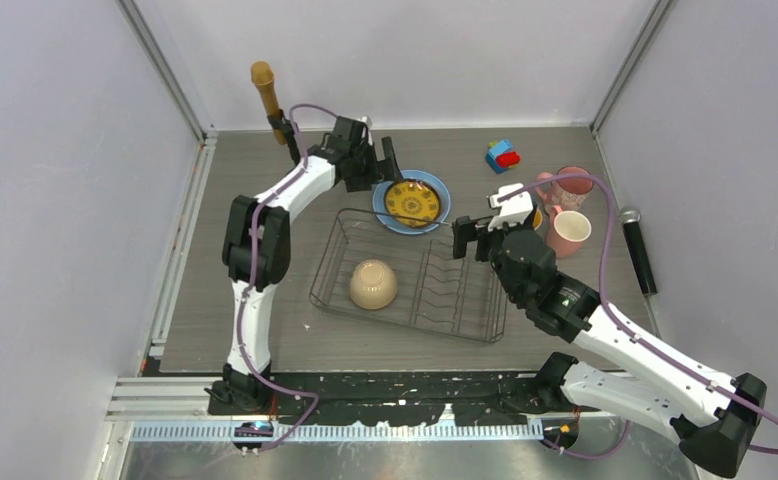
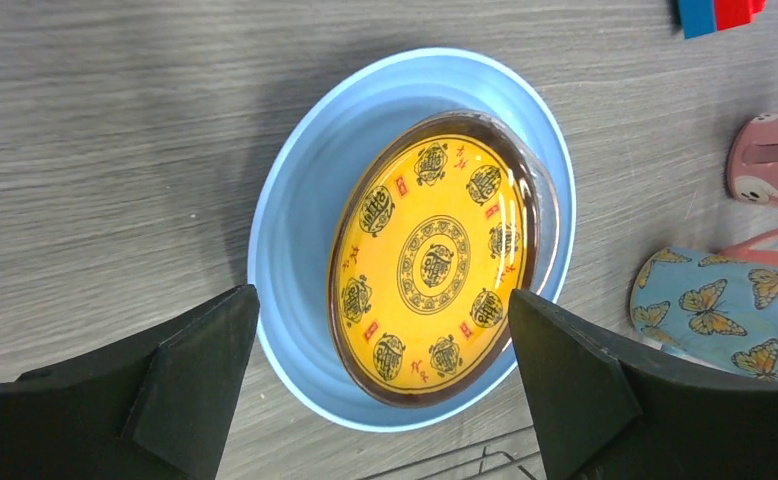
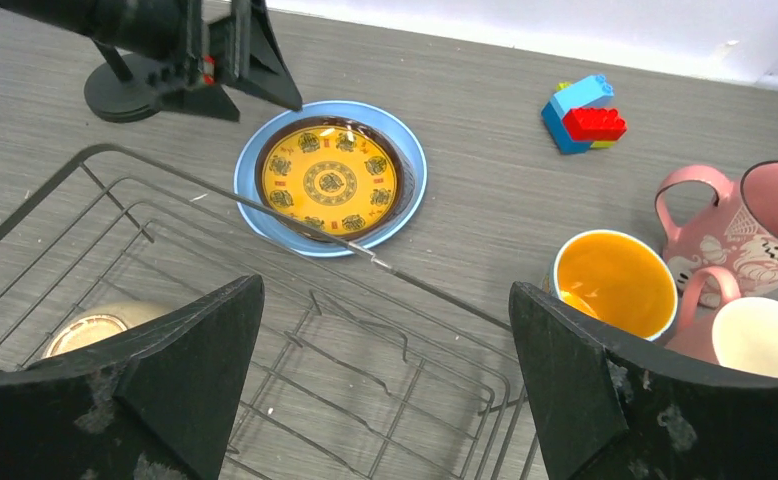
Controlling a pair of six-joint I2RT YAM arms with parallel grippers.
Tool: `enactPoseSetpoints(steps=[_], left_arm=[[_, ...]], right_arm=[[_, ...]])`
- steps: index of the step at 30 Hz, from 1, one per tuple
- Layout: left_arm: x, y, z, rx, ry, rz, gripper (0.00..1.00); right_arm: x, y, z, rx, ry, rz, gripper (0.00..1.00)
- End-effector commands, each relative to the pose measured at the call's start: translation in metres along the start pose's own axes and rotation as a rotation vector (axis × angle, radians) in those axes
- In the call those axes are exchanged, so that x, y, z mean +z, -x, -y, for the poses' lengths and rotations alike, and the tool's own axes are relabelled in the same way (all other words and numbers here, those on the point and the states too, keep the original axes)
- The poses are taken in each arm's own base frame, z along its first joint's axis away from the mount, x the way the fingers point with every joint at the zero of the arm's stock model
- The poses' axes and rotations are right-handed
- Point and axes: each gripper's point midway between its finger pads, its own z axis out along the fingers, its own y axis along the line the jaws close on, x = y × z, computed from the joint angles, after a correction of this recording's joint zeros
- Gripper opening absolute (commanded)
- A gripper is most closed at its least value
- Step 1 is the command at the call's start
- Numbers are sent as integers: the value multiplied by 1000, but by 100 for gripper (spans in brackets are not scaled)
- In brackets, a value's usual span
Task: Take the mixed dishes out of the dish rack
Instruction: Place the plate at the center of the board.
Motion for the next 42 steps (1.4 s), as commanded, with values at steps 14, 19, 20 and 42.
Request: enactPoseSetpoints(steps=[14, 19, 20, 42], left_arm=[[-163, 15, 25, 133, 30, 255, 100], [-199, -57, 36, 72, -142, 143, 100], [-203, -67, 39, 65, -181, 141, 100], [-252, -151, 8, 14, -92, 111, 100]], right_arm=[[12, -15, -59, 155, 351, -140, 100], [17, -32, -93, 223, 481, -267, 100], [19, -29, -94, 241, 468, -284, 100], [2, -100, -166, -15, 943, -465, 100]])
